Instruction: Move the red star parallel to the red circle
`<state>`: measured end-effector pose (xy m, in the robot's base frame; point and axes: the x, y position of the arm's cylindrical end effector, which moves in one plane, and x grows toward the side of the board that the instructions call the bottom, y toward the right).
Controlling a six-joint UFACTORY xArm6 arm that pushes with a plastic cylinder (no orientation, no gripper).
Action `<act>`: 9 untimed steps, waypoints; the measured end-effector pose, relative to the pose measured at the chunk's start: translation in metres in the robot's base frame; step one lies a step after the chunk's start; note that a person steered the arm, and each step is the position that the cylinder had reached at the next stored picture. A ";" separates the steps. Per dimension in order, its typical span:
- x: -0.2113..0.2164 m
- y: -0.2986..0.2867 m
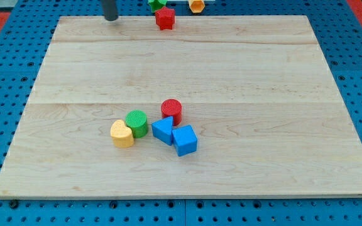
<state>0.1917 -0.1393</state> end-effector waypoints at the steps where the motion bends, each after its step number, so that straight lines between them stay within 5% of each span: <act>1: 0.001 0.088; 2: 0.046 0.178; 3: 0.142 0.205; 5: 0.001 0.237; 6: 0.001 0.210; 7: 0.123 0.116; 8: 0.169 0.069; 9: 0.074 -0.012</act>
<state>0.2653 -0.1512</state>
